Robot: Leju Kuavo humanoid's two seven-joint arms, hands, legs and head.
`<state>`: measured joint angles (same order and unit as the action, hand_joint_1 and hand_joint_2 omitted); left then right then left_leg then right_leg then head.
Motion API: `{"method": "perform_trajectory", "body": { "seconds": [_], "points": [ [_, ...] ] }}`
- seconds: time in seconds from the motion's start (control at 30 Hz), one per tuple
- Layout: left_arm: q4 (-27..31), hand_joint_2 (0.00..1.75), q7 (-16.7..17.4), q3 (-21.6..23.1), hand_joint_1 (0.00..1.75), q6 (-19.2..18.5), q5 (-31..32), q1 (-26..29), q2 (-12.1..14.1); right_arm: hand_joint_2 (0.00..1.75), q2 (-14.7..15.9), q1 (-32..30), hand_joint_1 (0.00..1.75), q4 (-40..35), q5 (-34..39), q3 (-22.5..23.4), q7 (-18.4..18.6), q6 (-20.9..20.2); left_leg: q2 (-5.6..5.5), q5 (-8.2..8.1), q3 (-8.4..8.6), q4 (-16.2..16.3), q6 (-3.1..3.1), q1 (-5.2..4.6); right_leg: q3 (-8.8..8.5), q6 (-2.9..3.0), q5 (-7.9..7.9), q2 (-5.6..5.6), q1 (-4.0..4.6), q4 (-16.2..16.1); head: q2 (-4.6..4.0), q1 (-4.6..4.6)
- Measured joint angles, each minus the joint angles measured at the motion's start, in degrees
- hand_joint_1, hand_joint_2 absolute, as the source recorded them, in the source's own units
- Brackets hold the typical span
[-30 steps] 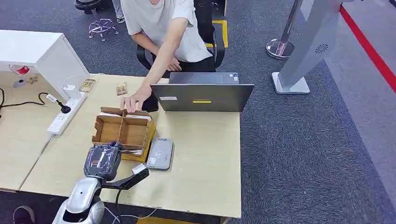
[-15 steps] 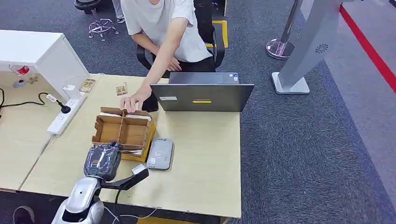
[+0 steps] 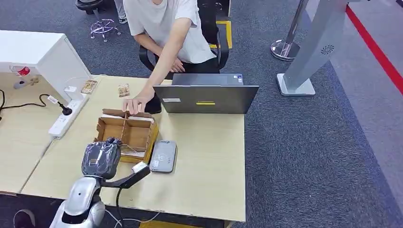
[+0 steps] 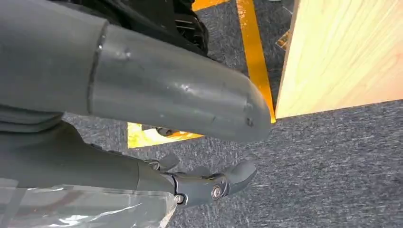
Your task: Pass the card to the sensor for recognition and then transmit it.
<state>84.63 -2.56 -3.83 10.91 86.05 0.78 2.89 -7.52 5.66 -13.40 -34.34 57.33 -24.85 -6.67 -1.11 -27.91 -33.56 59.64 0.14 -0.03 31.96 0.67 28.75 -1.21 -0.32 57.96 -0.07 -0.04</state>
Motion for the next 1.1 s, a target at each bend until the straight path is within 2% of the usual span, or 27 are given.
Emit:
{"method": "perform_trajectory", "body": {
  "seconds": [0.47,0.97,1.1],
  "points": [
    [9.9,1.75,-1.6,1.6,1.75,-0.1,-2.9,-1.2,0.0,0.0,0.0,0.2,0.0,0.0,0.0,1.3,-0.4,0.0,0.01,0.0,0.01,0.0,0.0,0.0,0.0,0.0,-0.01,-0.01,0.0,0.0,0.0,0.0],
    [12.6,1.75,-1.6,2.1,1.75,0.1,-3.3,-1.4,0.2,0.0,0.0,0.2,0.0,0.0,-0.2,1.4,-0.4,0.0,0.0,0.0,0.01,0.0,0.0,0.0,0.01,0.0,-0.01,-0.01,0.0,0.0,0.0,-0.02],
    [13.8,1.75,-1.1,3.4,1.75,-0.3,-3.5,-4.7,0.7,0.0,0.0,0.3,0.0,0.0,-1.3,1.5,-0.2,0.0,-0.08,0.03,0.0,0.0,0.02,0.0,0.01,-0.01,-0.02,0.04,0.0,0.0,0.0,0.0]
  ]
}}
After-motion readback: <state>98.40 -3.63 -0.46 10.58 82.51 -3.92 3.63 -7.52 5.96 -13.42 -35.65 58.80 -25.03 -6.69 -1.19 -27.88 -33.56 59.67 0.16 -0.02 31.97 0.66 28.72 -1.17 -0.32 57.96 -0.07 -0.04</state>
